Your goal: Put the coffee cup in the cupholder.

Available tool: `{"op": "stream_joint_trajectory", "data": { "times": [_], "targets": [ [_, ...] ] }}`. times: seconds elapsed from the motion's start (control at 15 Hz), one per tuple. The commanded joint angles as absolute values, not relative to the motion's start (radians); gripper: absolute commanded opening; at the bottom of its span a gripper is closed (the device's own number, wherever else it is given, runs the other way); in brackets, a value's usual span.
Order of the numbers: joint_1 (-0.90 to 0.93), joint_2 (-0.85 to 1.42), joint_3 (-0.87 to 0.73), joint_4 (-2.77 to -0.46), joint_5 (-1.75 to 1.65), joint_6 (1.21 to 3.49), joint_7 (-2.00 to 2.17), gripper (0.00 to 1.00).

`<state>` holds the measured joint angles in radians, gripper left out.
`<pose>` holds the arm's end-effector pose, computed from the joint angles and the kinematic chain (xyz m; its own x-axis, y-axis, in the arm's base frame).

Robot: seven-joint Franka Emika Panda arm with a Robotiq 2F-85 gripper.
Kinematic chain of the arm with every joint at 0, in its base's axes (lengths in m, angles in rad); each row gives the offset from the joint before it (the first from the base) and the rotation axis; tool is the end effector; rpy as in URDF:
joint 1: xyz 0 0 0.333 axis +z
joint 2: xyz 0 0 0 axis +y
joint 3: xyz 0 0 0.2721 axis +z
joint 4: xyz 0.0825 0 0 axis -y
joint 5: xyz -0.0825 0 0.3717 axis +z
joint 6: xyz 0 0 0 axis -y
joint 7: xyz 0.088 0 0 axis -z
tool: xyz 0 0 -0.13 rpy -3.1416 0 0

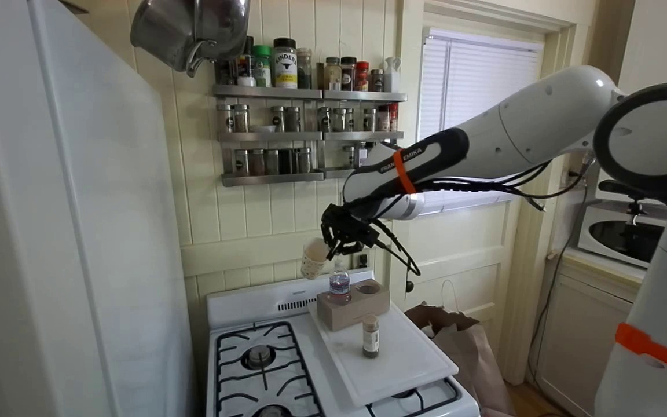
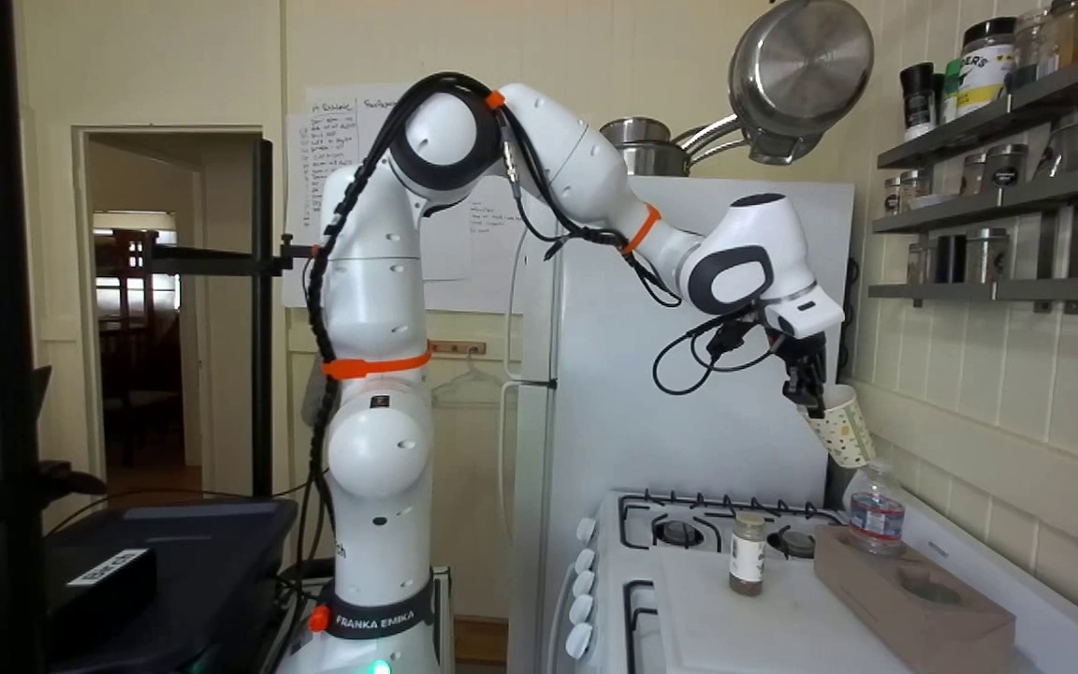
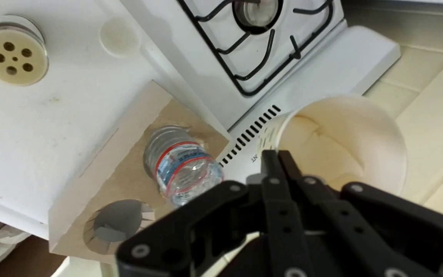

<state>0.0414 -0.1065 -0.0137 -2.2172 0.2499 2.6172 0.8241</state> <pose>0.5541 0.0125 0.4207 0.5149 -0.8428 0.1569 -0.7038 -0.5200 -0.4839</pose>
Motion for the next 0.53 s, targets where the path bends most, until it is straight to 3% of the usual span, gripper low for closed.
{"op": "stream_joint_trajectory", "data": {
  "times": [0.0, 0.47],
  "targets": [
    [0.020, -0.279, -0.001, -2.469, 0.373, 2.806, 0.854, 0.01],
    [0.037, -0.408, 0.045, -2.704, 0.552, 3.185, 0.973, 0.01]
  ]
}}
